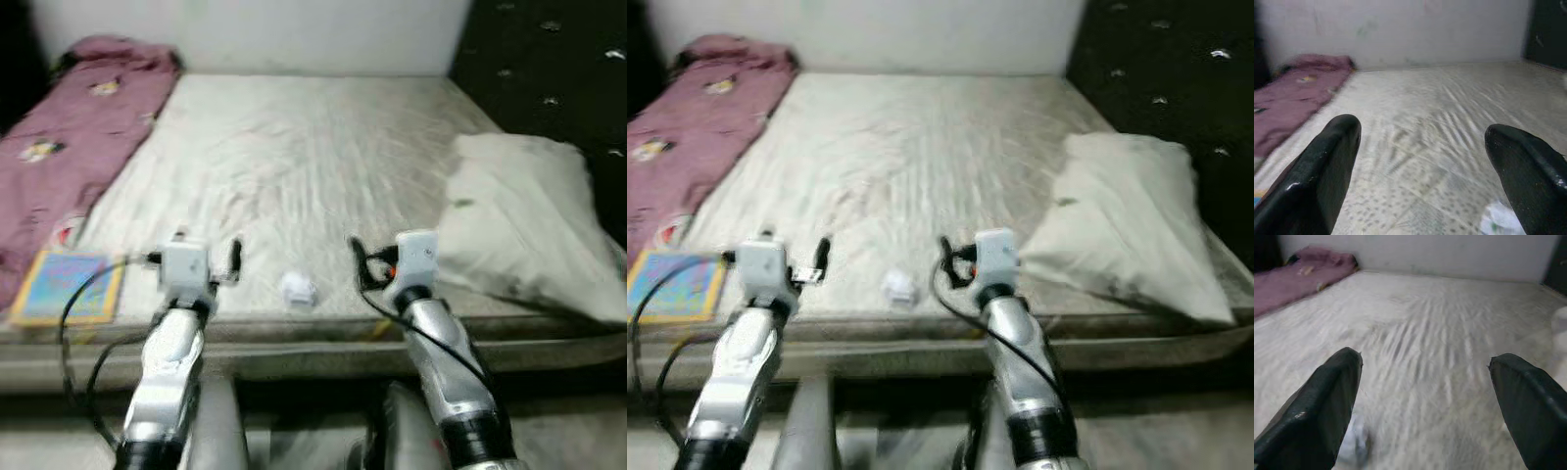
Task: Clean up the room
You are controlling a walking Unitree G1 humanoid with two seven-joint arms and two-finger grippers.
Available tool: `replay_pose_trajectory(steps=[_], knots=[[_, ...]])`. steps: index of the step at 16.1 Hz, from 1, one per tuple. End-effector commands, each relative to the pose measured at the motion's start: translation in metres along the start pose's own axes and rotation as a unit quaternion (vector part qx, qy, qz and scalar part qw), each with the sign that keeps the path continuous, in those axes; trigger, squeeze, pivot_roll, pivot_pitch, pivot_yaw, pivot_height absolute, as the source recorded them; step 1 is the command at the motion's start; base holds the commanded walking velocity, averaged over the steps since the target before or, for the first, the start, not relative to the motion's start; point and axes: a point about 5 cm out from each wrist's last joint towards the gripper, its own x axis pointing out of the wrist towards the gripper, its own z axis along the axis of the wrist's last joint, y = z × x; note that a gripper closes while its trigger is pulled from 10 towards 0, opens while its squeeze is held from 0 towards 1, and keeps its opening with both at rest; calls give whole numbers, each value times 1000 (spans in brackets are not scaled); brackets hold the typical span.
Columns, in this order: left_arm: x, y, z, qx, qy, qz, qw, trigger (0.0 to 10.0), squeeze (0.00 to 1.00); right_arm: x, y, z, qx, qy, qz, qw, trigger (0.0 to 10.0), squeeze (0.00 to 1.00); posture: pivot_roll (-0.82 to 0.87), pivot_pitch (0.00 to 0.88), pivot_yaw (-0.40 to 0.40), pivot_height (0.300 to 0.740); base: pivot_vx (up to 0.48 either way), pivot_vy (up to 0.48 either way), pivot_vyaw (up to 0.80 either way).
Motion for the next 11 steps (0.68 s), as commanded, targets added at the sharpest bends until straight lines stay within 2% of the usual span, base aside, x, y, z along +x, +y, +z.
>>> replay_pose_trajectory(steps=[1, 7, 11], knots=[[-7, 7, -12, 9, 26, 15, 999, 10000, 0, 5, 7, 7, 3, -12, 17, 1000, 10000, 0, 82, 0, -23, 564, 0, 0, 0], [-8, 7, -12, 8, 28, 21, 999, 10000, 0, 6, 11, 8, -3, -14, 31, 999, 10000, 0, 84, 0, -27, 564, 0, 0, 0], [-8, 7, -12, 7, 29, 25, 999, 10000, 0, 6, 13, 8, -3, -16, 40, 999, 10000, 0, 82, 0, -28, 514, 0, 0, 0]])
